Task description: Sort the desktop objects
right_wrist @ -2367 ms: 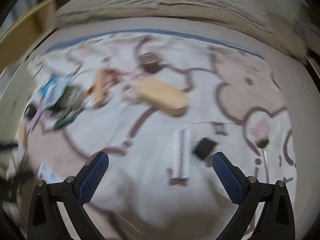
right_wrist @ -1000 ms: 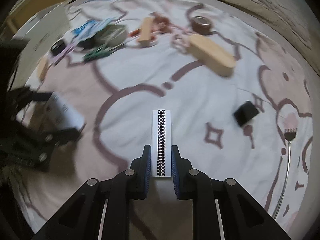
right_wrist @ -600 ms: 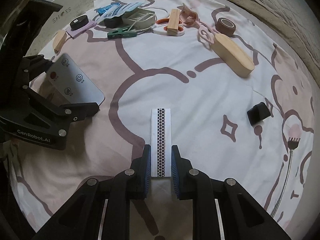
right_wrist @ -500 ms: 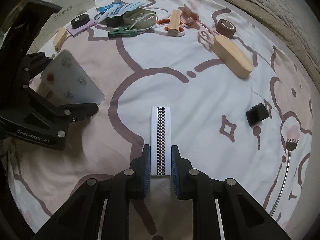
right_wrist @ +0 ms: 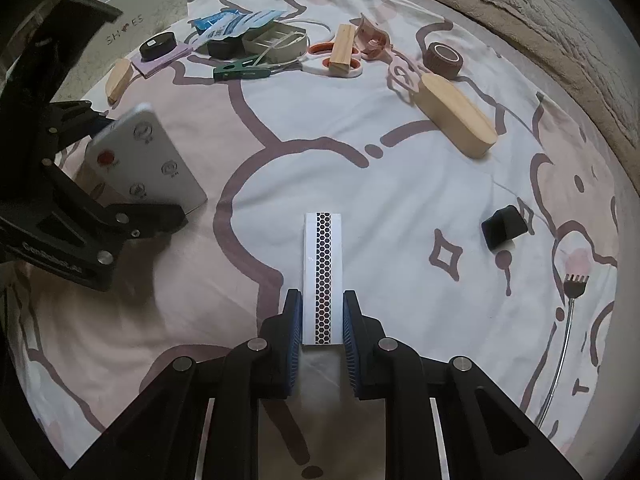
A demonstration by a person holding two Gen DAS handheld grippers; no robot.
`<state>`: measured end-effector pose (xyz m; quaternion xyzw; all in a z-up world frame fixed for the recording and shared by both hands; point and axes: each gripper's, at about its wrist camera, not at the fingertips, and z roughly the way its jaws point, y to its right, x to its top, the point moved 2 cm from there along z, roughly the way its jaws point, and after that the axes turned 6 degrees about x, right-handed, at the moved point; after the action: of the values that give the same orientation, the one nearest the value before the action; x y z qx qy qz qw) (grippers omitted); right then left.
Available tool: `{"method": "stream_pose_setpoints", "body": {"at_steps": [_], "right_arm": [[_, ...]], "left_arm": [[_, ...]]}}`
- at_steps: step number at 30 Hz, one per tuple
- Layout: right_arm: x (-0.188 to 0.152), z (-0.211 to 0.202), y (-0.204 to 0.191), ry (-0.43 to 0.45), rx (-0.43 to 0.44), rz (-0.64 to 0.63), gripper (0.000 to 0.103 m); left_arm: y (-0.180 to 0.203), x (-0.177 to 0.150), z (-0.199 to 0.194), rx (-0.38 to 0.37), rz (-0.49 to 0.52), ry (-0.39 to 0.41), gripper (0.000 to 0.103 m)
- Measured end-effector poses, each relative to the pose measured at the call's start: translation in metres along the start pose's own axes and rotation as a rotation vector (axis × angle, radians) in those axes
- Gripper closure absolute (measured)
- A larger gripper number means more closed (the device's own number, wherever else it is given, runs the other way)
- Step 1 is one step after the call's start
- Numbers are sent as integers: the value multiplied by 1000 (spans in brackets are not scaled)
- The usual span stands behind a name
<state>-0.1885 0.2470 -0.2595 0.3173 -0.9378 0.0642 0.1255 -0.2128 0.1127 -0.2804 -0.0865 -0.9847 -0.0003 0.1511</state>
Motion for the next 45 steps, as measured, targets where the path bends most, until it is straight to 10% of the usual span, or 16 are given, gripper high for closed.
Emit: {"method": "stream_pose_setpoints", "body": {"at_steps": [17,19,21,45], "right_arm": [[2,-2,-5,0,-9,-13,83],[1,-1,-4,-5,-9,-10,75],[-1,-1,-5,-3,-17,-13,36],[-11,-5,55,-20,-247,164,36]], "left_arm": [[-4,2,-9,-10,32,31,0],[2,-1,-7,-8,53,24,0],[7,0,-5,13,79,29,0],[10,2,-2,55,67,13,0]]}}
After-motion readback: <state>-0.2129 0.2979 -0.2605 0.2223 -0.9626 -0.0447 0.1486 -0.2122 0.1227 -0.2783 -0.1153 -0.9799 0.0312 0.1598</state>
